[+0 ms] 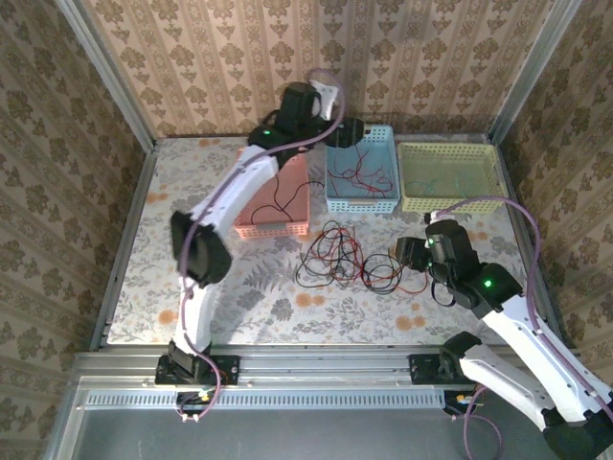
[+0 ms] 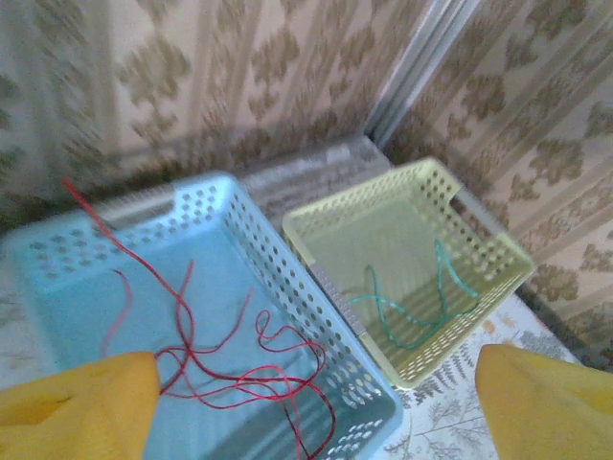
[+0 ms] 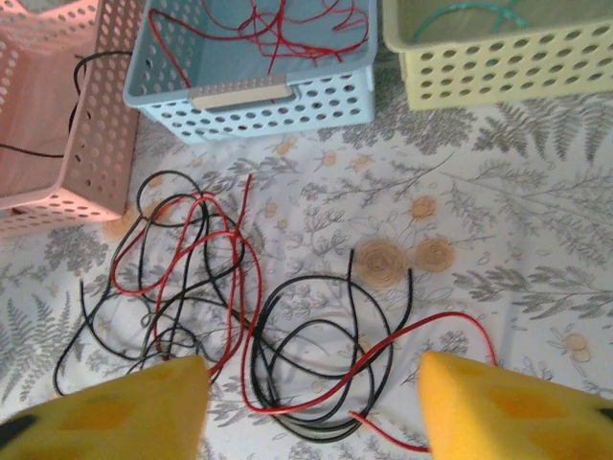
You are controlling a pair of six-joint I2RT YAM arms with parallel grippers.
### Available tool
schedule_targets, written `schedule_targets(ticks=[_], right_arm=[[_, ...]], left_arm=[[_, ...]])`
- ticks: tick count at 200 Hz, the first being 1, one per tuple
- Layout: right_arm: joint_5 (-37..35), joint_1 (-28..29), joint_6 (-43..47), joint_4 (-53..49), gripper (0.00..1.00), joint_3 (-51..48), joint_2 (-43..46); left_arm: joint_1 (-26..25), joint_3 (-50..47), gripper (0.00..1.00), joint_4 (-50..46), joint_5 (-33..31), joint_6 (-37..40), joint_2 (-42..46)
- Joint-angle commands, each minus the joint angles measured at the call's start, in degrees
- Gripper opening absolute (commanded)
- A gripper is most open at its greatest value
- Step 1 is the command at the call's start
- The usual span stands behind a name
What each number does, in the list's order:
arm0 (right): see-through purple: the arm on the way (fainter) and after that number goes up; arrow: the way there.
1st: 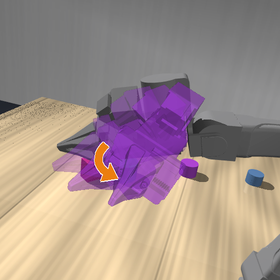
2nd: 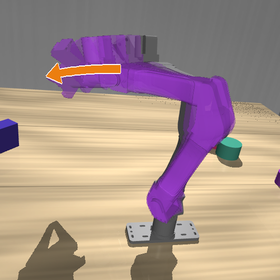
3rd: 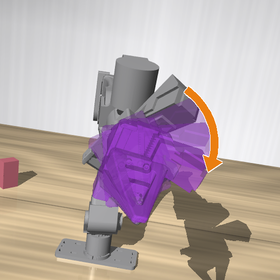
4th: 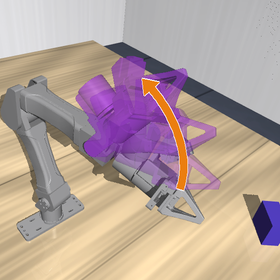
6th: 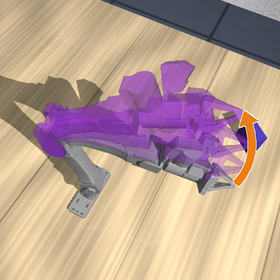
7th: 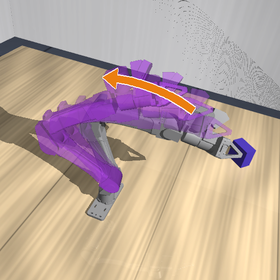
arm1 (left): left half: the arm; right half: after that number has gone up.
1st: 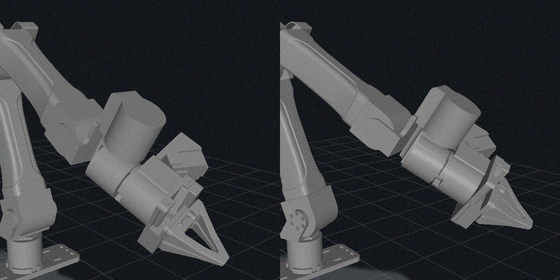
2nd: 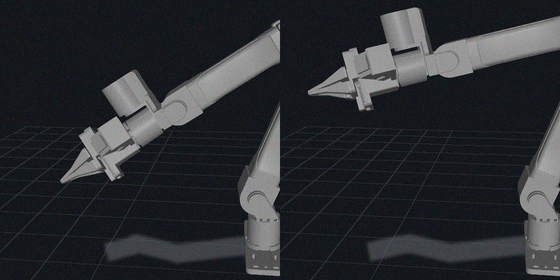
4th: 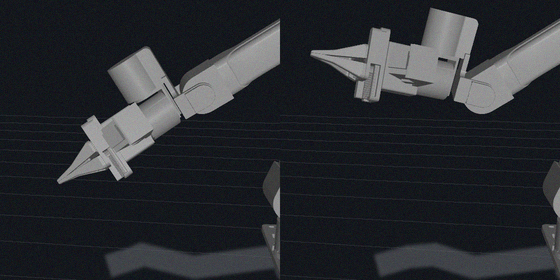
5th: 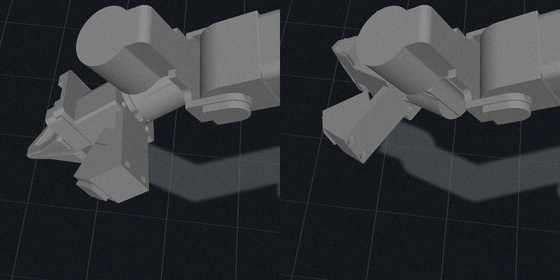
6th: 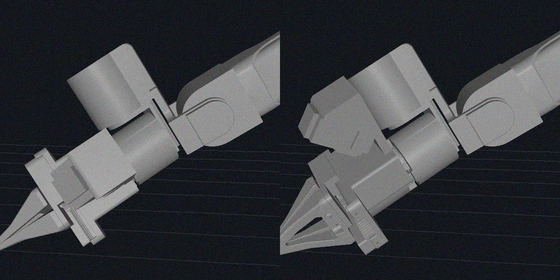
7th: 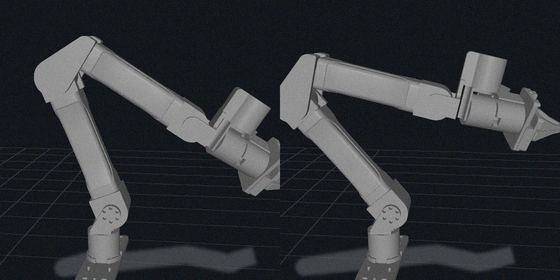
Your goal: Untangle the cables
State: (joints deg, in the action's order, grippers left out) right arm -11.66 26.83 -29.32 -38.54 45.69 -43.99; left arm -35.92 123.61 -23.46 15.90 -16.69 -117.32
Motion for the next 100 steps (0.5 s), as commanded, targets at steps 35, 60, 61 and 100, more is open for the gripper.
schedule_targets(ticks=[35,60,61,100], right_arm=[[10.4,4.77,0.48,8.84,0.15,-2.64,-7.2],[13.56,6.03,-0.1,13.8,0.35,-2.9,-14.14],[13.71,6.08,-0.16,14.0,0.36,-2.9,-14.52],[18.16,6.26,-2.24,23.35,0.44,-1.41,-28.56]], left_arm=[[-2.89,-43.71,0.79,14.99,-9.46,1.08,32.85],[-6.43,-66.93,0.78,20.59,-15.06,-4.76,45.63],[-6.61,-67.72,0.78,20.71,-15.39,-4.94,46.1],[-12.48,-88.45,0.78,22.7,-22.11,-14.46,52.3]])
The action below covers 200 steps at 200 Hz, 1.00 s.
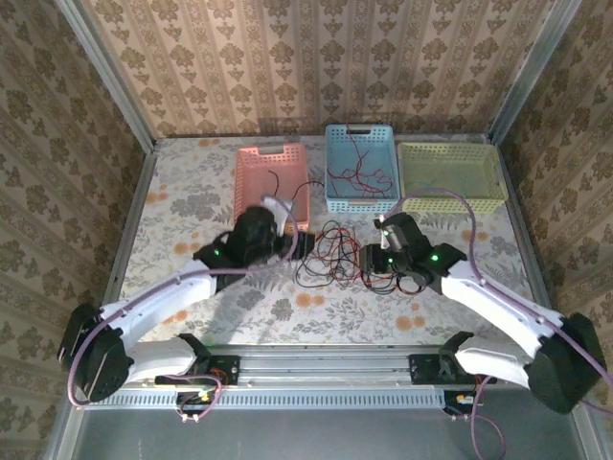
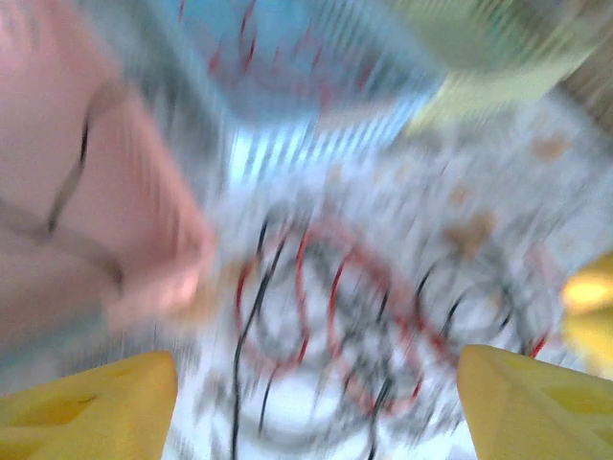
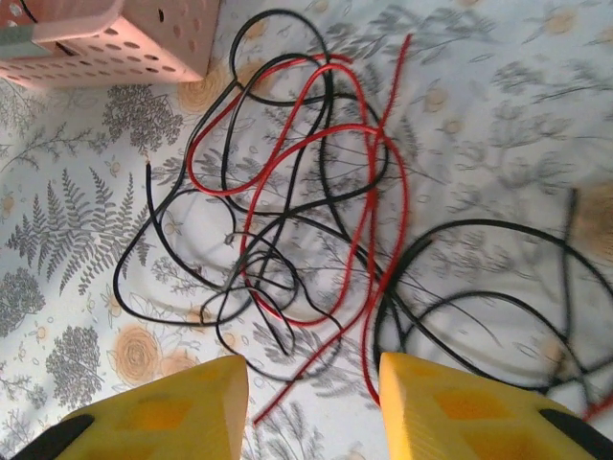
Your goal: Untangle the cables
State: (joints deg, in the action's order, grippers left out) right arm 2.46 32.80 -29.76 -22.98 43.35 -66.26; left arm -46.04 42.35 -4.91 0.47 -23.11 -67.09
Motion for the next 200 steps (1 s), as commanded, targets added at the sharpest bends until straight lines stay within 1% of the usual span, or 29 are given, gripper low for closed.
schedule_targets(ticks=[1,21,39,62,85,113,137,169,185,200], right_arm=[[4.13,0.32,-1.93,8.0,0.44,1.03,-6.66],[4.62,0.34,-4.52,11.72,0.45,2.42,-14.6],[6.9,0.32,-7.4,15.48,0.52,3.22,-20.38],[7.69,0.75,-10.67,20.1,0.53,3.23,-25.06],[6.85,1.13,-11.48,21.29,0.52,3.94,-28.52],[6.64,1.22,-11.91,21.98,0.49,3.14,-27.35],[5.08,1.61,-10.52,18.0,0.48,3.95,-23.68],[1.77,2.92,-10.44,14.72,0.52,4.31,-18.9],[0.33,3.32,-11.26,14.83,0.54,4.43,-19.41],[0.73,3.33,-12.0,15.39,0.54,5.46,-21.76]], left_arm=[[-2.42,-7.5,0.78,4.3,-6.74,-8.24,2.02],[-3.52,-10.83,0.78,4.36,-9.71,-10.96,0.06],[-3.48,-11.13,0.8,4.56,-11.89,-11.83,-2.87],[-3.37,-8.25,0.81,3.26,-12.55,-9.47,-6.83],[-3.43,-6.0,0.81,2.6,-12.1,-7.86,-9.38],[-3.44,-5.91,0.81,3.01,-12.2,-7.38,-9.49],[-3.4,-7.19,0.81,3.46,-12.72,-7.55,-8.57],[-3.44,-8.57,0.81,3.45,-12.95,-8.76,-7.15],[-3.37,-9.35,0.81,3.73,-13.45,-9.32,-6.32],[-3.39,-9.57,0.81,3.6,-13.5,-9.76,-5.77]])
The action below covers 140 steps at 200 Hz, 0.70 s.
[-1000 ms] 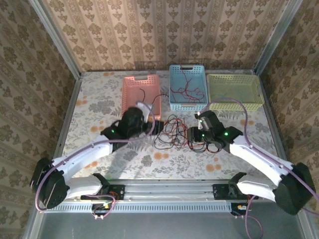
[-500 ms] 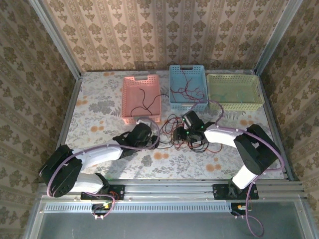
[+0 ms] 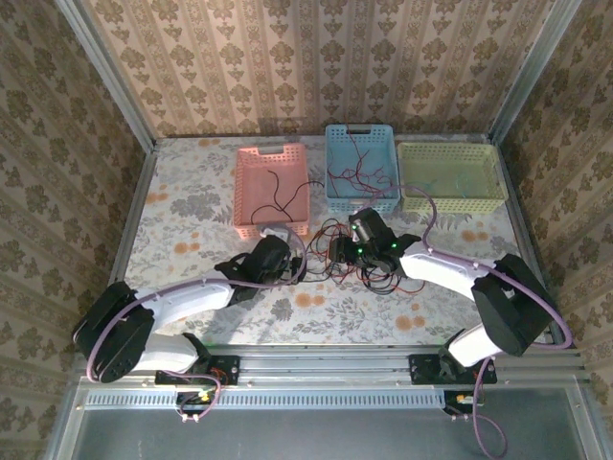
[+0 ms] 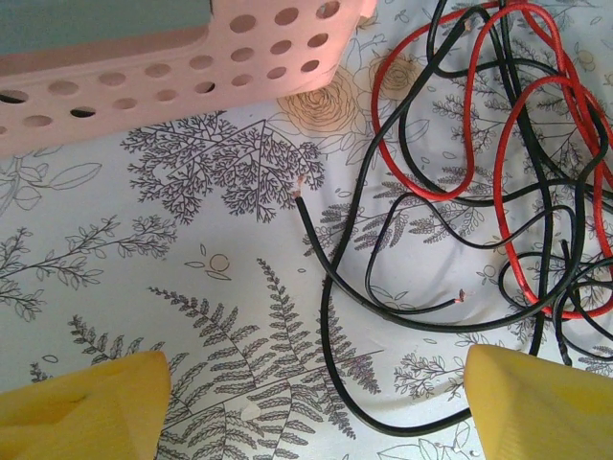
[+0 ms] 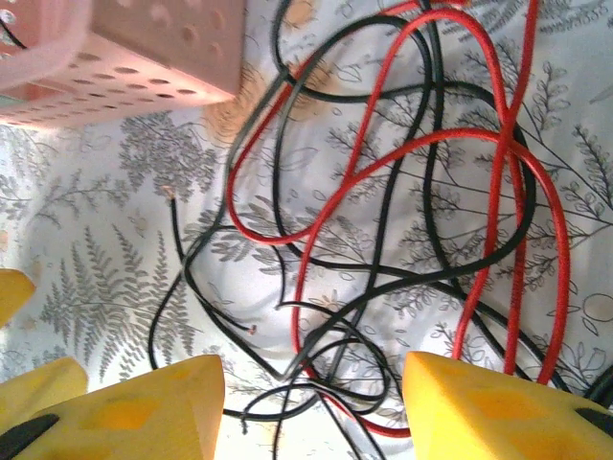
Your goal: Untangle the cables
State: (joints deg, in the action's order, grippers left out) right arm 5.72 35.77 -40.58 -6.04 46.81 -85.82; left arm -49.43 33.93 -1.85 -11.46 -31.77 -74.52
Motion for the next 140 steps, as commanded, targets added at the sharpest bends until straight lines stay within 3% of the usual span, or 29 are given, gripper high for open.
schedule_targets(ticks=[1,45,103,125,140], right_arm=[[-2.49,0.35,-1.22,-1.53,0.54,2.12,-2.44],[-3.56,1.1,-3.55,-3.5,0.55,6.73,-9.35],[-4.29,1.72,-6.5,-2.5,0.57,5.19,-11.27],[-4.65,1.58,-6.86,-2.16,0.52,6.6,-13.95],[-5.29,1.54,-6.88,-1.37,0.4,6.66,-14.41]], left_arm=[[0.02,-1.19,0.81,0.49,-1.55,-1.1,1.66],[-0.08,-0.9,0.81,-1.29,-1.76,-1.1,3.2],[-0.07,-2.47,0.82,-1.76,-2.95,-1.19,6.27],[-0.05,-1.68,0.82,-2.04,-2.95,-0.42,5.67],[-0.05,-0.85,0.82,-2.93,-2.88,-0.14,5.44]])
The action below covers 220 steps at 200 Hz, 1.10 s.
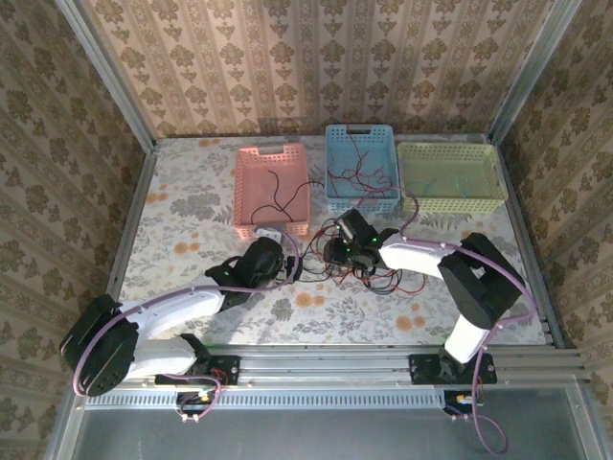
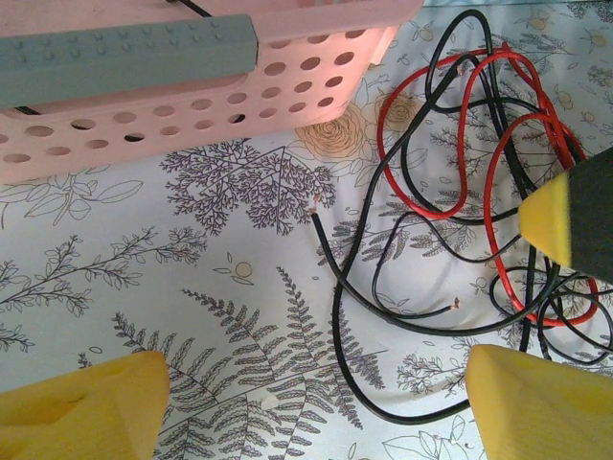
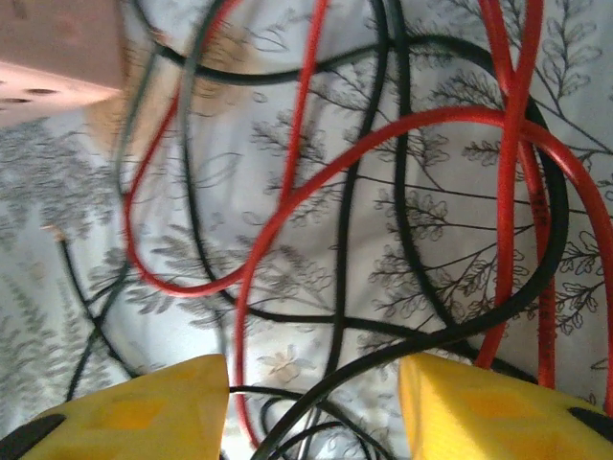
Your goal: Untangle the cables
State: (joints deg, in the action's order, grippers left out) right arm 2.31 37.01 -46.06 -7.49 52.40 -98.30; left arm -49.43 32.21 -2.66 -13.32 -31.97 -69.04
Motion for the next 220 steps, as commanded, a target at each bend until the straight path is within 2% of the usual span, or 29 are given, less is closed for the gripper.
schedule_targets(ticks=[1,9,24,44,101,135,154,179,191,204,212,220], right_arm=[[-1.87,0.27,-1.35,0.09,0.4,1.09,-1.91],[-1.7,0.25,-1.16,-0.09,0.35,1.22,-1.89],[-1.65,0.25,-0.46,-0.5,0.12,1.31,-0.84],[-3.07,0.64,0.8,-2.13,0.0,0.74,3.42],[-7.77,3.03,7.19,-10.19,0.0,1.92,19.72],[-5.32,4.37,13.33,-12.69,0.02,4.57,26.03],[-3.3,4.73,15.65,-12.92,0.07,4.86,27.99],[-2.53,4.72,15.31,-11.23,0.09,2.58,29.17],[-1.82,4.71,14.65,-9.77,0.09,1.07,29.52],[-1.25,4.73,13.97,-8.15,0.07,-0.53,30.17],[-1.25,4.73,13.61,-7.53,0.07,-1.21,30.72],[-1.39,4.73,13.41,-6.94,0.07,-2.0,31.35]], left_arm=[[-0.05,0.99,0.82,-2.15,-1.02,0.1,-0.05],[-0.05,1.1,0.82,-2.35,-1.02,0.24,0.04],[-0.05,0.94,0.82,-2.2,-1.25,0.41,0.3],[0.1,0.97,0.82,-2.44,-1.55,0.55,0.64],[0.39,2.62,0.83,-1.35,0.82,1.58,-1.3],[0.26,3.81,0.86,2.38,4.87,3.36,-2.42],[0.13,2.69,0.91,6.79,7.8,3.49,-2.16],[0.2,0.21,0.91,14.76,13.33,2.52,-2.33],[0.17,-1.0,0.83,18.48,15.51,1.92,-2.82],[0.19,-2.07,0.7,21.99,17.74,1.73,-3.52],[0.15,-2.34,0.51,23.34,18.57,1.73,-4.21],[0.15,-2.26,0.23,23.58,18.62,1.58,-4.8]])
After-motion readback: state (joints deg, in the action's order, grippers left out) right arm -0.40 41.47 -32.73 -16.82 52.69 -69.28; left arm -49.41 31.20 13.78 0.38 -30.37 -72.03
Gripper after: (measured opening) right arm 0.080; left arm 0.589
